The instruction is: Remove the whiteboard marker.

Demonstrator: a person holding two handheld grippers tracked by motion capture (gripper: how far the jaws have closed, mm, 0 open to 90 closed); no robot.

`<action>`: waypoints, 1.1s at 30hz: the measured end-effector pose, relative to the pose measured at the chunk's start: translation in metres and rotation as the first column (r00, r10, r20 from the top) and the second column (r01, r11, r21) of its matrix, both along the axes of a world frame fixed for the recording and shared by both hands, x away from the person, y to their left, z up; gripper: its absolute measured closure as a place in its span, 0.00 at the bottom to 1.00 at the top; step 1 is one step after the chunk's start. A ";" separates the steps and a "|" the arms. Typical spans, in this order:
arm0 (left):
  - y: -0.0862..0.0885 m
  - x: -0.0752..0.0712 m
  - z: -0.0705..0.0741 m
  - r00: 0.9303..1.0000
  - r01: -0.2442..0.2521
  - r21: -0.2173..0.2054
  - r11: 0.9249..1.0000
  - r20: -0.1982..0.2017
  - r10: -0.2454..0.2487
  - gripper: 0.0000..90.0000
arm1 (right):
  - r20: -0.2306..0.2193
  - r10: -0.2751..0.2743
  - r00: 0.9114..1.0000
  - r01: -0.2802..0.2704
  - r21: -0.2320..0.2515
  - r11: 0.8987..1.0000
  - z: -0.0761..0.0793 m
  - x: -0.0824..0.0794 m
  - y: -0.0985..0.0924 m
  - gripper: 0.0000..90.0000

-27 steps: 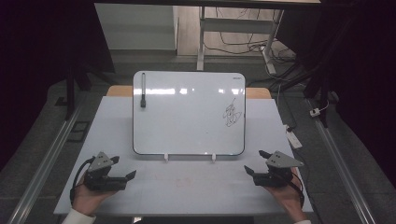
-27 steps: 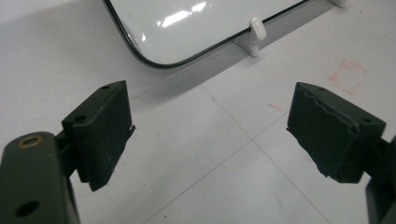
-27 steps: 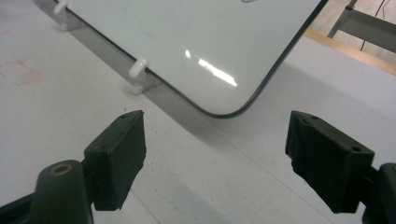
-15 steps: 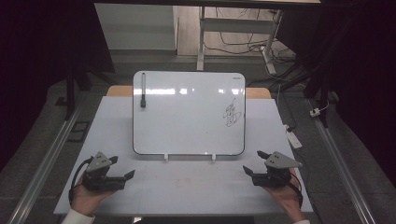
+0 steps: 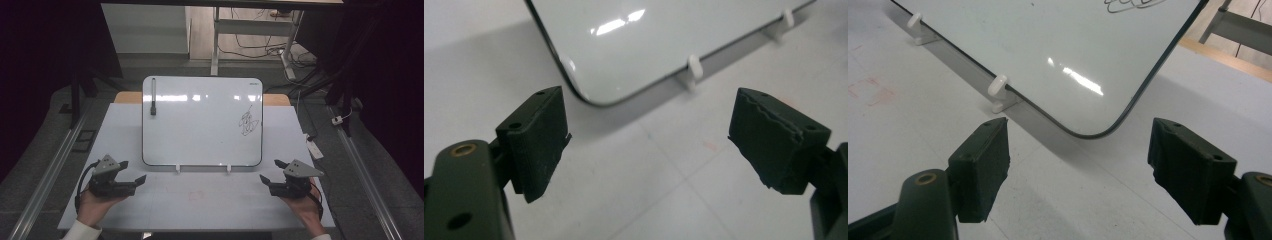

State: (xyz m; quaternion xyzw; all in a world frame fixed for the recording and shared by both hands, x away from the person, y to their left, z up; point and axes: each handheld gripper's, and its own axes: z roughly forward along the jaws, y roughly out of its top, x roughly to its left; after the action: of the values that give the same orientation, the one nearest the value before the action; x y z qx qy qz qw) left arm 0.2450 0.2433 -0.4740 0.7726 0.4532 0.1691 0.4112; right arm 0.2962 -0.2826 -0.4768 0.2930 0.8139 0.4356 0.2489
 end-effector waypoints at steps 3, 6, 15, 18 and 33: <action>-0.005 0.013 0.014 1.000 -0.005 -0.012 1.000 0.000 0.005 0.19 | 0.005 -0.006 1.000 0.006 0.009 1.000 0.002 0.000 -0.001 0.27; -0.011 0.030 0.027 1.000 -0.005 -0.007 1.000 0.002 0.005 0.19 | 0.002 -0.008 1.000 0.007 0.012 1.000 0.001 0.000 -0.001 0.28; -0.027 0.082 0.059 0.999 -0.046 0.001 0.999 0.015 0.046 0.21 | -0.013 -0.002 1.000 0.001 -0.011 1.000 -0.005 0.001 0.003 0.28; -0.032 0.098 0.069 0.998 -0.063 0.021 0.998 0.029 0.062 0.22 | -0.018 -0.001 1.000 0.001 -0.014 1.000 -0.006 0.001 0.004 0.28; -0.036 0.163 0.101 0.981 -0.178 0.070 0.981 0.086 0.172 0.35 | -0.029 -0.007 1.000 0.007 -0.024 1.000 -0.010 0.001 0.005 0.29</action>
State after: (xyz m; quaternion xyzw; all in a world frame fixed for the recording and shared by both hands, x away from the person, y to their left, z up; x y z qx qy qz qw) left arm 0.4081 0.2070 -0.3726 0.7377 0.4959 0.2526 0.3822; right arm 0.2976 -0.2771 -0.4863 0.2993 0.8215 0.4207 0.2419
